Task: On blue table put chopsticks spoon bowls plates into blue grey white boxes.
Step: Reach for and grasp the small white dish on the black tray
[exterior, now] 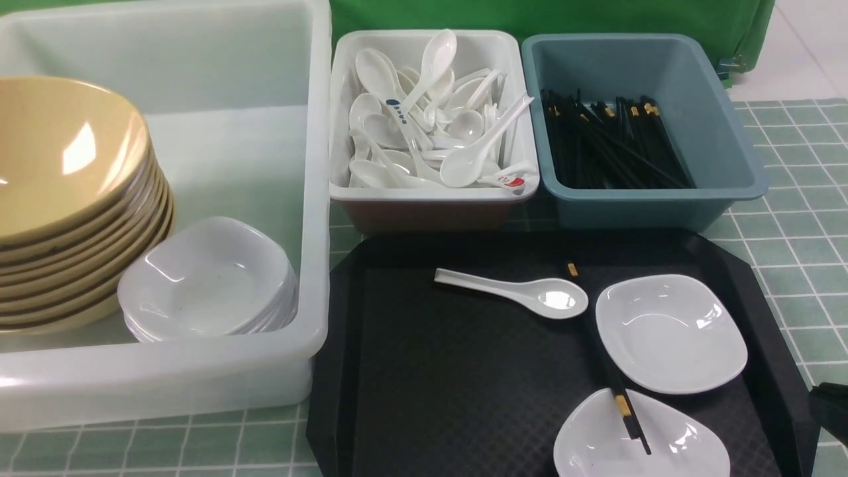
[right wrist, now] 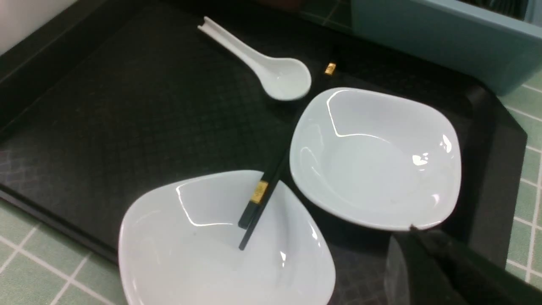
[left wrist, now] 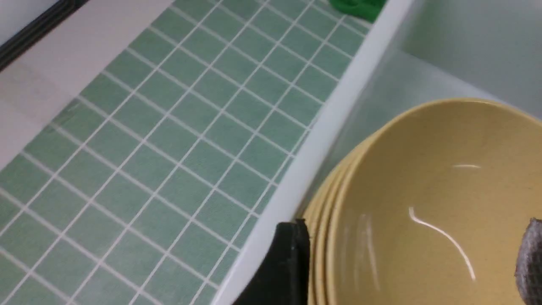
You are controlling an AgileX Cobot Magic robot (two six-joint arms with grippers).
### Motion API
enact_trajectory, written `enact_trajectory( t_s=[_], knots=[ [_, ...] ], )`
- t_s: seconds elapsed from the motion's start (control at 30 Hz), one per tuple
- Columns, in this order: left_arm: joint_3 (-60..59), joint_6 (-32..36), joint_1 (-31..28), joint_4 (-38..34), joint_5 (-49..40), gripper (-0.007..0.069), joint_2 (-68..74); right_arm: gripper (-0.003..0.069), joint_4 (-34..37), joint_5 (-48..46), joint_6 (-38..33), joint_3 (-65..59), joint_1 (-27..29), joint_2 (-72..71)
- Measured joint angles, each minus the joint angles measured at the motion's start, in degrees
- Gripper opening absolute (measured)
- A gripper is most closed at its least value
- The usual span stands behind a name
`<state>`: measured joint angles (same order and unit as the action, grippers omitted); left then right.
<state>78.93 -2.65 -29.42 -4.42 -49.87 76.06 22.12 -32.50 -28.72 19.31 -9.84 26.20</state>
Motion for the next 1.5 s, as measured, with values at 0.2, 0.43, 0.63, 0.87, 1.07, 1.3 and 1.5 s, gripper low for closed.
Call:
enact_trajectory(
  t_s=[0.2, 0.43, 0.63, 0.87, 1.07, 1.3, 1.5],
  knots=[
    [0.0, 4.8, 4.3, -2.1, -2.1, 0.0428, 6.9, 0.0078, 0.0, 0.0, 0.0, 0.0, 0.0, 0.0],
    [-0.4, 10.9, 9.3, -7.8, -4.3, 0.0069, 10.1, 0.0108, 0.5, -3.8, 4.7, 1.2, -1.7, 3.1],
    [-0.4, 22.3, 20.4, -17.5, -2.5, 0.0002, -2.9, 0.0199, 0.6, -14.7, 5.4, 9.7, -3.6, 14.4],
    [-9.3, 28.7, 33.4, -21.5, -3.3, 0.0003, -22.5, 0.0370, -2.9, -15.3, 7.7, 19.2, -3.9, 33.0],
    [-28.4, 25.3, 33.9, -8.5, -2.5, 0.0004, -38.4, 0.0430, -4.1, -11.7, 9.7, 19.5, -3.9, 47.8],
    [-46.5, -1.6, 33.9, 20.5, 7.1, 0.0004, -54.5, 0.0374, -1.5, -10.7, 11.2, 19.9, -3.9, 58.5],
    [-54.4, -22.9, 33.9, 38.4, 14.4, 0.0004, -63.0, 0.0203, -0.5, -12.2, 10.2, 21.1, -3.9, 59.7]
  ],
)
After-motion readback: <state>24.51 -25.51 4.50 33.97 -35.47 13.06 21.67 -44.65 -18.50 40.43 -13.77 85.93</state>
